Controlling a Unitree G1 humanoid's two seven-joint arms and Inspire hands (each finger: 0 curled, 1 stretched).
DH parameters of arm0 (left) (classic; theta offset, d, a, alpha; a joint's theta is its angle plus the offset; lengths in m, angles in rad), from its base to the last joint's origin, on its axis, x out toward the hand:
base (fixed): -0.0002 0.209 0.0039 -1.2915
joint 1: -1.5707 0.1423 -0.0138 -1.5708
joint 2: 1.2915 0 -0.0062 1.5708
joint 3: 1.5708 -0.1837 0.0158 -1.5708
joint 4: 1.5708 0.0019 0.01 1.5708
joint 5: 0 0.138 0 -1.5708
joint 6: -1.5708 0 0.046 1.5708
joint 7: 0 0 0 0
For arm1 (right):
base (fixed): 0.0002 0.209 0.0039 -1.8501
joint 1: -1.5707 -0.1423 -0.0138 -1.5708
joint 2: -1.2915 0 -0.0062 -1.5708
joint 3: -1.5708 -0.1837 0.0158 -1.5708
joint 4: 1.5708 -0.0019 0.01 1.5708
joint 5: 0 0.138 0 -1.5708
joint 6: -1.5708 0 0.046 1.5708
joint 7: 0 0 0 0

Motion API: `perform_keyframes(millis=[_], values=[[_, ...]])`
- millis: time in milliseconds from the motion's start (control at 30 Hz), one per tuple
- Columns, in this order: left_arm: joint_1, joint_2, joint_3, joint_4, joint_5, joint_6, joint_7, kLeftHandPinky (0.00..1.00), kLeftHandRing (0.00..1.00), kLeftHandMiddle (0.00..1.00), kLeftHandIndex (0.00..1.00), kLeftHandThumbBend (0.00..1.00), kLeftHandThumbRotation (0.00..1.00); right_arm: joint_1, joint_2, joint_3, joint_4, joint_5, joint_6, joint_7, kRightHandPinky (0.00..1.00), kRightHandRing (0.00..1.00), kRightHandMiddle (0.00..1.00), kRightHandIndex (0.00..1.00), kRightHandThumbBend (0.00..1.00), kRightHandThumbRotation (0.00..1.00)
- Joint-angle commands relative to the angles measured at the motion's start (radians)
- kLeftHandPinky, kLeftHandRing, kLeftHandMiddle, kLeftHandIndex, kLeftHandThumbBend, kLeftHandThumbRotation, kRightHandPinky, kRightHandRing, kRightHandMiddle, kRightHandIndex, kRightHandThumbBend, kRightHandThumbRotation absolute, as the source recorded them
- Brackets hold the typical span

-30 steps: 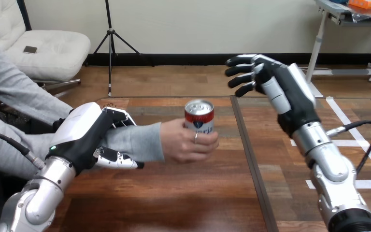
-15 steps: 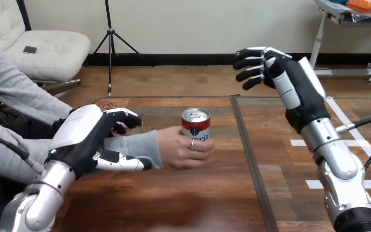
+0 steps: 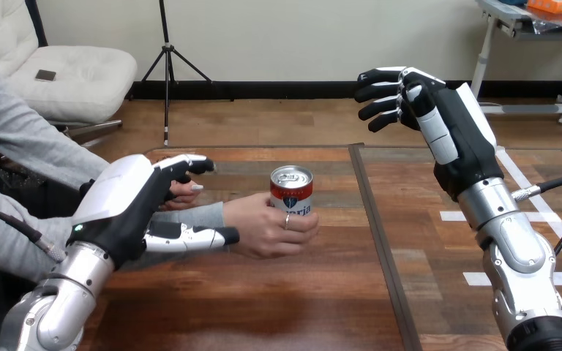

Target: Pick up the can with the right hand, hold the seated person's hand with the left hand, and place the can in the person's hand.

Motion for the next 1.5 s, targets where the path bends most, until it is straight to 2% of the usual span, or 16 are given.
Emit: perform_keyframes(millis=[0, 300, 600, 900, 1100, 1300, 1467], values=[[-0.022, 0.024, 0.034, -0.060, -0.005, -0.015, 0.024, 0.65, 0.78, 0.82, 0.81, 0.99, 0.61, -0.018, 0.002, -0.016, -0.052, 0.029, -0.027, 0.012, 0.54, 0.60, 0.65, 0.67, 1.00, 1.00], [-0.002, 0.021, 0.043, -0.087, 0.002, -0.008, 0.040, 0.70, 0.79, 0.82, 0.82, 1.00, 0.63, 0.003, 0.008, -0.017, -0.075, 0.047, -0.033, 0.024, 0.55, 0.61, 0.65, 0.67, 1.00, 0.98], [0.030, 0.001, 0.063, -0.113, -0.024, -0.010, 0.054, 0.72, 0.80, 0.83, 0.82, 1.00, 0.63, 0.042, 0.011, -0.013, -0.105, 0.054, -0.045, 0.026, 0.56, 0.62, 0.66, 0.68, 1.00, 0.99], [0.066, -0.018, 0.088, -0.135, -0.095, -0.039, 0.051, 0.64, 0.79, 0.83, 0.82, 0.99, 0.65, 0.075, 0.012, -0.018, -0.117, 0.065, -0.053, 0.032, 0.56, 0.62, 0.66, 0.68, 1.00, 1.00], [0.092, -0.042, 0.109, -0.150, -0.166, -0.061, 0.041, 0.61, 0.78, 0.83, 0.81, 1.00, 0.67, 0.096, 0.017, -0.024, -0.124, 0.084, -0.056, 0.044, 0.56, 0.63, 0.66, 0.68, 1.00, 1.00], [0.118, -0.066, 0.124, -0.152, -0.235, -0.112, 0.048, 0.58, 0.78, 0.82, 0.80, 0.98, 0.65, 0.119, 0.027, -0.029, -0.136, 0.135, -0.054, 0.080, 0.56, 0.63, 0.66, 0.68, 1.00, 1.00], [0.129, -0.081, 0.133, -0.114, -0.289, -0.211, 0.048, 0.57, 0.77, 0.82, 0.80, 0.92, 0.62, 0.138, 0.039, -0.034, -0.143, 0.167, -0.058, 0.100, 0.57, 0.63, 0.67, 0.68, 1.00, 1.00]])
